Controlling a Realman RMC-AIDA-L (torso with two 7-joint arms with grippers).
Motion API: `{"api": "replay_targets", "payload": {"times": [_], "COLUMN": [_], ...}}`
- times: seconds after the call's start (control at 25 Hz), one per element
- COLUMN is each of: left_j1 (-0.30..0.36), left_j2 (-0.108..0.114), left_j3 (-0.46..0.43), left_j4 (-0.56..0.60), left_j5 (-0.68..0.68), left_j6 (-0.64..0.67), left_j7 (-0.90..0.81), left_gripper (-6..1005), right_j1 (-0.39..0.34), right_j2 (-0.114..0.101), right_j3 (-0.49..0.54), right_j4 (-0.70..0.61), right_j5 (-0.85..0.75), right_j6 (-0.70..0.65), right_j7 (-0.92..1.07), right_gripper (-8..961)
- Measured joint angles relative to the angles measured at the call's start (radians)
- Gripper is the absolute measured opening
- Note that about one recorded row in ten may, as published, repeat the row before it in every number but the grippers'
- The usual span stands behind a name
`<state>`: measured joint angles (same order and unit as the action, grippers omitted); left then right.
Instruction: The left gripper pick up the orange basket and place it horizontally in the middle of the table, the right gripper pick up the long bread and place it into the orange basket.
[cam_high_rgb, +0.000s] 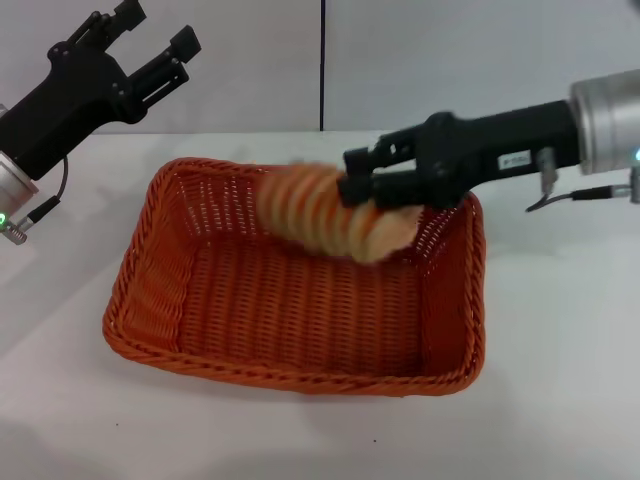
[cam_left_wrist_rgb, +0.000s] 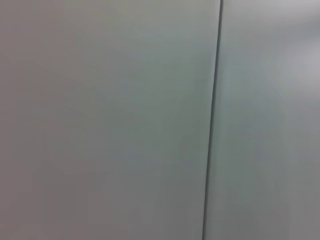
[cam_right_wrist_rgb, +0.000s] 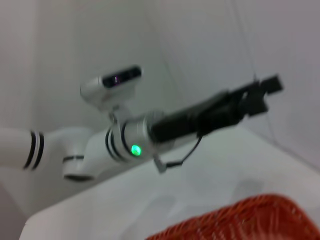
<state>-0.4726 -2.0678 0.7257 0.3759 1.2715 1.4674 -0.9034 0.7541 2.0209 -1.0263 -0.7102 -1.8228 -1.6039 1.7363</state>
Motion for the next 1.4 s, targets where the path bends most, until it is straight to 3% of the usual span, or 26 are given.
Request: {"api": "replay_targets", "payload": {"times": [0.12,0.36,0.48,0.52,0.56,0.76,0.88,0.96,1.0,1.16,1.24,1.4], "left_j1": [0.001,0.004,0.005,0.006,0.007,0.012,0.02,0.02,0.019,0.016,0.021,0.022], "left_j2": [0.0,0.0,-0.001,-0.001,-0.002,-0.002,-0.001,-0.001,-0.003,-0.003,-0.005,-0.005], "left_j3": [-0.003,-0.005,-0.005,-0.004,-0.005,-0.005,-0.005,-0.005,-0.005,-0.005,-0.007,-0.007], "left_j4": [0.0,0.0,0.0,0.0,0.0,-0.007,-0.061,-0.061,-0.142,-0.179,-0.274,-0.297], "left_j5": [0.0,-0.005,-0.012,-0.021,-0.031,-0.062,-0.166,-0.166,-0.276,-0.32,-0.471,-0.499], "left_j6": [0.0,0.001,0.001,0.001,0.001,0.003,0.025,0.025,0.072,0.101,0.18,0.192], "left_j7": [0.0,0.0,0.0,0.0,0.0,0.001,0.06,0.06,0.183,0.24,0.416,0.452], "left_gripper": [829,829,829,829,829,829,829,829,829,829,829,829], "right_j1": [0.013,-0.022,-0.055,-0.106,-0.106,-0.265,-0.346,-0.384,-0.403,-0.467,-0.496,-0.544], "right_j2": [0.015,0.015,0.016,0.017,0.017,0.013,0.012,0.014,0.016,0.029,0.039,0.049], "right_j3": [0.0,0.047,0.104,0.177,0.177,0.374,0.546,0.668,0.734,0.979,1.069,1.184], "right_j4": [0.009,-0.018,-0.034,-0.048,-0.048,-0.042,0.015,0.059,0.08,0.153,0.192,0.293], "right_j5": [-0.031,-0.014,0.017,0.081,0.081,0.236,0.255,0.257,0.258,0.296,0.338,0.452], "right_j6": [0.012,-0.005,-0.022,-0.04,-0.04,-0.023,0.024,0.046,0.054,0.06,0.06,0.057], "right_j7": [0.003,0.003,0.0,-0.027,-0.027,-0.141,-0.236,-0.316,-0.359,-0.508,-0.58,-0.706], "right_gripper": [358,485,692,693,693,696,698,698,697,696,696,697]}}
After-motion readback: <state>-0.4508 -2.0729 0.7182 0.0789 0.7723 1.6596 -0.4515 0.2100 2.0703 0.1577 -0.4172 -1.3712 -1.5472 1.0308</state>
